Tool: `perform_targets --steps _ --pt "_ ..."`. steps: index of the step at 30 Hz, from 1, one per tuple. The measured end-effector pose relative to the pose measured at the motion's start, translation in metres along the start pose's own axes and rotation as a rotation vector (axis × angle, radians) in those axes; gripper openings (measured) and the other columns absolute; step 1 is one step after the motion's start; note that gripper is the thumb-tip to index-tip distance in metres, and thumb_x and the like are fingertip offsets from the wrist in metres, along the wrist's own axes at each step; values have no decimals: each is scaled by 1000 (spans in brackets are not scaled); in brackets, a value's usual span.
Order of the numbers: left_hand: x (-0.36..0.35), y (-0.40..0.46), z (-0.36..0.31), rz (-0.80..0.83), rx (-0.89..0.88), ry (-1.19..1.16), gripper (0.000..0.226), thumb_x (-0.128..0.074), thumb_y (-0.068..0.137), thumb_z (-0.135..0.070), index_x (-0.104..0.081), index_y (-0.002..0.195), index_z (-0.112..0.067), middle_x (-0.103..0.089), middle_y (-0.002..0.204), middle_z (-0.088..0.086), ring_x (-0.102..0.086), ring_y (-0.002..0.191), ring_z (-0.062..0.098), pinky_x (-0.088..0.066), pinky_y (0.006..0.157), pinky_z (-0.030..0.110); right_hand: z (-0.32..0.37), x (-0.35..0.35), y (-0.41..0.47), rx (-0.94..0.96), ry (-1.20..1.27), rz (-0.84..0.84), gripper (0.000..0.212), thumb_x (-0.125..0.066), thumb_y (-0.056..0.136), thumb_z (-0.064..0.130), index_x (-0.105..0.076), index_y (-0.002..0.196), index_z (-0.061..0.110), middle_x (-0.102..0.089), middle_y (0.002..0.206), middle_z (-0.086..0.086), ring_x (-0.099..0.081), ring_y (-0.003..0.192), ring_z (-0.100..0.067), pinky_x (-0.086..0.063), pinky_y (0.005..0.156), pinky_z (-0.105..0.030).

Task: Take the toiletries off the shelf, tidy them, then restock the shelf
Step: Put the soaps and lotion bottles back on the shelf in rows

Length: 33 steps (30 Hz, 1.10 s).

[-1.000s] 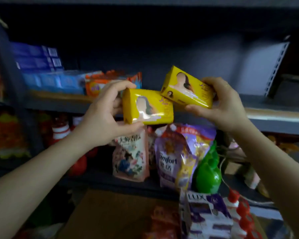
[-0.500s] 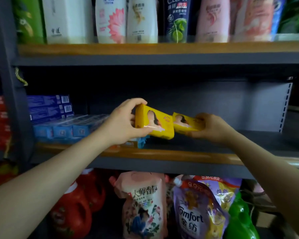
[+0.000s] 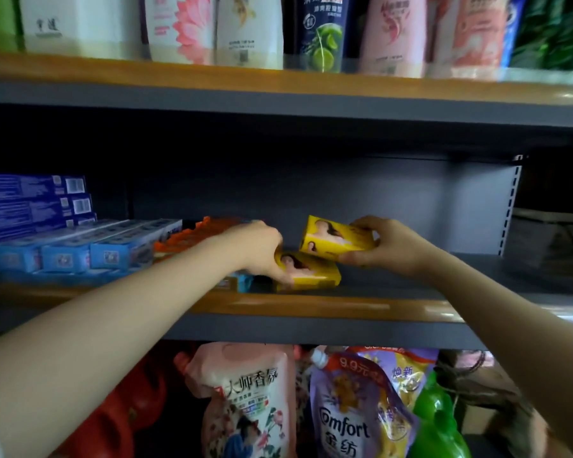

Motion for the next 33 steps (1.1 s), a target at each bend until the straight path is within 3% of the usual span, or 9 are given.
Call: perform_targets --steps 3,6,11,16,19,24,28,30,33 --pt "-2 6 4 54 -25 -94 66 -67 71 -60 -57 116 -13 -62 105 1 -59 87 18 -50 71 31 5 -15 10 13 -7 62 68 -77 69 43 -51 126 16 -57 116 -2 -56 99 -17 -47 86 -31" --pt "10 -6 10 -75 -56 -197 71 -66 73 -57 -48 131 -20 -57 125 -2 -54 109 15 -45 84 25 7 -32 18 41 -13 123 70 -76 70 42 -49 129 16 -56 116 0 -54 100 -15 -45 85 -26" --pt "21 -62 30 -422 -69 -252 58 -52 78 -60 -53 125 -26 -55 126 -7 -50 113 11 -37 86 22 11 -54 24 86 149 291 65 -71 75 40 -42 133 31 -43 127 4 -48 108 -11 -40 92 -24" --pt "5 -88 44 -497 -15 -239 53 -58 81 -52 -57 123 -20 -57 124 -4 -53 112 17 -42 87 30 10 -72 24 51 308 494 70 -71 76 28 -33 134 39 -46 122 15 -51 108 -5 -45 87 -15" --pt "1 -86 44 -496 -23 -202 56 -55 80 -54 -57 124 -21 -59 123 -3 -53 112 18 -42 85 30 7 -74 28 71 295 478 74 -75 73 25 -34 132 41 -48 123 11 -52 108 -9 -50 87 -22" --pt "4 -82 48 -499 -51 -254 58 -54 75 -58 -61 118 -21 -60 116 -4 -55 106 17 -45 83 31 6 -73 26 59 294 459 75 -78 57 43 -39 121 48 -53 117 14 -57 105 -9 -53 87 -29" --pt "4 -80 47 -467 -69 -230 55 -54 76 -59 -59 117 -23 -59 113 -5 -54 103 16 -47 81 35 13 -71 31 86 178 329 71 -77 71 27 -40 131 34 -52 114 12 -56 100 -7 -52 79 -20" --pt "5 -79 47 -469 -74 -230 54 -55 76 -57 -59 117 -23 -59 113 -4 -54 103 16 -47 81 35 17 -74 30 60 226 341 70 -77 73 21 -41 133 27 -54 118 4 -57 102 -11 -53 80 -22" --pt "4 -81 48 -491 -79 -245 52 -59 76 -54 -60 116 -21 -60 113 -3 -54 103 17 -44 78 31 22 -78 24 11 333 425 66 -78 71 19 -45 128 29 -56 116 -3 -60 99 -19 -54 81 -28"
Point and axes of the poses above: each hand's wrist, its own y-axis towards the middle knuckle, its own x-axis out of the back of the hand, z = x × y, the point moved 7 cm from there along y, towards the middle knuckle
